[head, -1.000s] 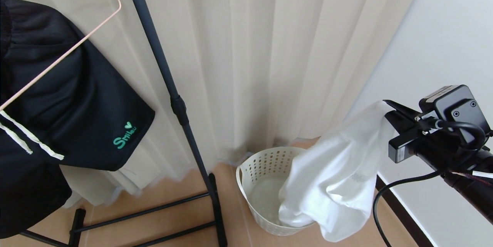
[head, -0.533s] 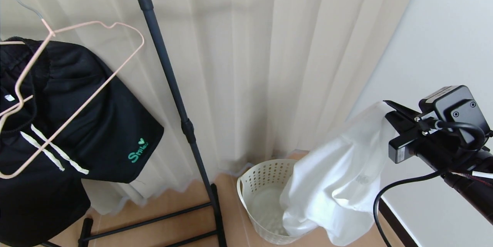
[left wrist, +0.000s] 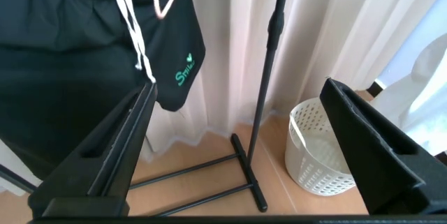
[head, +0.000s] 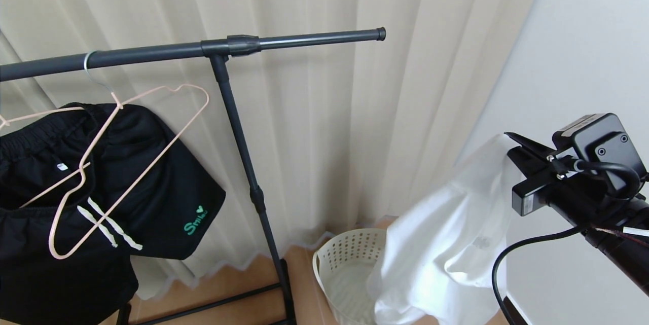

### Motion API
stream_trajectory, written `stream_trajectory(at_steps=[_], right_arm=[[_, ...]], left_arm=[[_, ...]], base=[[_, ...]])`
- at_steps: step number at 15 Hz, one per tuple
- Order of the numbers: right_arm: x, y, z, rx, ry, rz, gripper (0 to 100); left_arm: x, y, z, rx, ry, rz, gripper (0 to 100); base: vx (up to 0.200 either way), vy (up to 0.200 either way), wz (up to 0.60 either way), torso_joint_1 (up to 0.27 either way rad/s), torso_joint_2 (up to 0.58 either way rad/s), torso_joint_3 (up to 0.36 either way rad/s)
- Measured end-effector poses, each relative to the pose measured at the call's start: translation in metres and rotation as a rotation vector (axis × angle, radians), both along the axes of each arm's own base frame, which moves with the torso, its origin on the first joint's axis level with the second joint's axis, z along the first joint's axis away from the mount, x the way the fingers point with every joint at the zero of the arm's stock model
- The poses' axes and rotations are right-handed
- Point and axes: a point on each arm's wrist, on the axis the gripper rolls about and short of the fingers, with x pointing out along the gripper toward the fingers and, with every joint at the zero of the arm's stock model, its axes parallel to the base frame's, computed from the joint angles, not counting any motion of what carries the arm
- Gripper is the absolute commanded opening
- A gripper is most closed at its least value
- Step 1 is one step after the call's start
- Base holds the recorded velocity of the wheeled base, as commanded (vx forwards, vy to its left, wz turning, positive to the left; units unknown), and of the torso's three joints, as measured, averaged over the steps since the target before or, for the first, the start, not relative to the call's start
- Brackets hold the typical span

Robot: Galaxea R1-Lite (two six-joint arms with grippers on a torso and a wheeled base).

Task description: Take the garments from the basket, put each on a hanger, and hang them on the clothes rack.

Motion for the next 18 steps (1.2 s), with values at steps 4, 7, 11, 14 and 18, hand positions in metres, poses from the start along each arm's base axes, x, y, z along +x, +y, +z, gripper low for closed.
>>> stream_trajectory(at_steps=[4,7,11,14,18], right_arm=[[-0.0001,-0.0001,-0.0003,0.000,0.002,0.000,0],[-0.0002,-0.0001,-0.0013,-0.003,0.006,0.000,0],[-0.0002,-0.0001,-0.0017,-0.003,0.007,0.000,0],[-0.0002,-0.0001,-0.0017,-0.003,0.007,0.000,0],[-0.0004,-0.0002,-0.0012,-0.002,0.004,0.000,0]], left_arm=[[0.0000,0.0000,-0.0001,0.000,0.001,0.000,100],[0.0000,0.0000,-0.0001,0.000,0.001,0.000,100],[0.0000,0.0000,-0.0001,0.000,0.001,0.000,100],[0.0000,0.0000,-0.0001,0.000,0.001,0.000,100],[0.0000,0.0000,-0.0001,0.000,0.001,0.000,100]], base=[[0.000,0.000,0.00,0.178,-0.41,-0.236],[0.000,0.000,0.00,0.163,-0.38,-0.216],[0.000,0.000,0.00,0.157,-0.36,-0.198],[0.000,0.000,0.00,0.160,-0.35,-0.188],[0.000,0.000,0.00,0.085,-0.19,-0.100]])
